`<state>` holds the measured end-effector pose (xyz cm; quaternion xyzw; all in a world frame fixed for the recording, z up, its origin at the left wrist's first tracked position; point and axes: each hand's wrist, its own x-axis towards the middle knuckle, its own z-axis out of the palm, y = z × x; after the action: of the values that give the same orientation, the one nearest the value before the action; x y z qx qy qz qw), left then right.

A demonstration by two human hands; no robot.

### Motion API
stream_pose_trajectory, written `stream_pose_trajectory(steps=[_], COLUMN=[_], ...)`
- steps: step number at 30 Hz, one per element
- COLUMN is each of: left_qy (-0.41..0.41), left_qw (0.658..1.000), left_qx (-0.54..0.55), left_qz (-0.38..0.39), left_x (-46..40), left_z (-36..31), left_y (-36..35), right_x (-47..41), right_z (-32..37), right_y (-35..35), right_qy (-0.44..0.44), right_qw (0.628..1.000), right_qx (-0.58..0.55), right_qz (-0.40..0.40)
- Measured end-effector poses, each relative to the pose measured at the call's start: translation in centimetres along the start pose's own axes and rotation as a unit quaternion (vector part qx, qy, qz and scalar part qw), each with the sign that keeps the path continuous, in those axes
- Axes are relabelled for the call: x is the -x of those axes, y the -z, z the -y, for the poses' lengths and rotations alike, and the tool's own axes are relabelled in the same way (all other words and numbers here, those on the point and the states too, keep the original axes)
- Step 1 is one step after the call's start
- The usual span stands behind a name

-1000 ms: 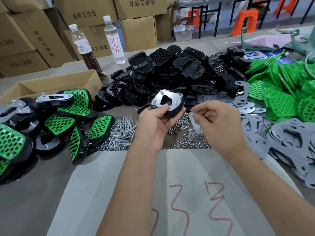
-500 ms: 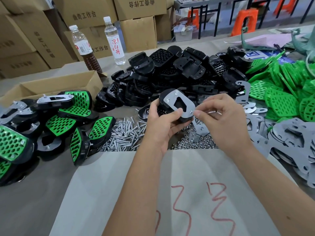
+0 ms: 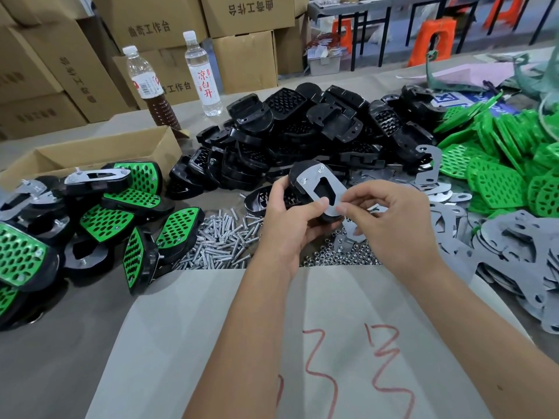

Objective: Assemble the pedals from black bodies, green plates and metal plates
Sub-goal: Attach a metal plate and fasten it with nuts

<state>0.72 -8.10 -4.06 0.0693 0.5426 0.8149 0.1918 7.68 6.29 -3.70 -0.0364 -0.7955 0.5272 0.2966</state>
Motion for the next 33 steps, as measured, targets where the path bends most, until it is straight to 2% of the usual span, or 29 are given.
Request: stream_pose_trajectory(steps=[15,20,26,33], left_qy=[0.009,0.011,0.009,0.012], left_qw=[1.0,1.0,1.0,0.999], left_qx=[0.006,0.003,-0.01,-0.032], left_qz=[-0.007,-0.004,-0.001,-0.015], left_x=[-0.01,0.07,0.2,0.18], left_z=[-0.28,-0.31,-0.31,-0.15], left_y=[0.05,0.01,-0.15,-0.33], right_x=[-0.35,-0.14,-0.05,-0.18], right_z=[-0.44,-0.38,-0.09,-0.2], right_y=[0.93,0.7,0.48,0.7], right_qy=[-0.049,-0.025,-0.017,0.005], right_qw=[0.995,0.999,0.999,0.997], right_qx=[-0.056,-0.021,-0.036,-0.052], right_qz=[0.067,0.035,0.028,0.06])
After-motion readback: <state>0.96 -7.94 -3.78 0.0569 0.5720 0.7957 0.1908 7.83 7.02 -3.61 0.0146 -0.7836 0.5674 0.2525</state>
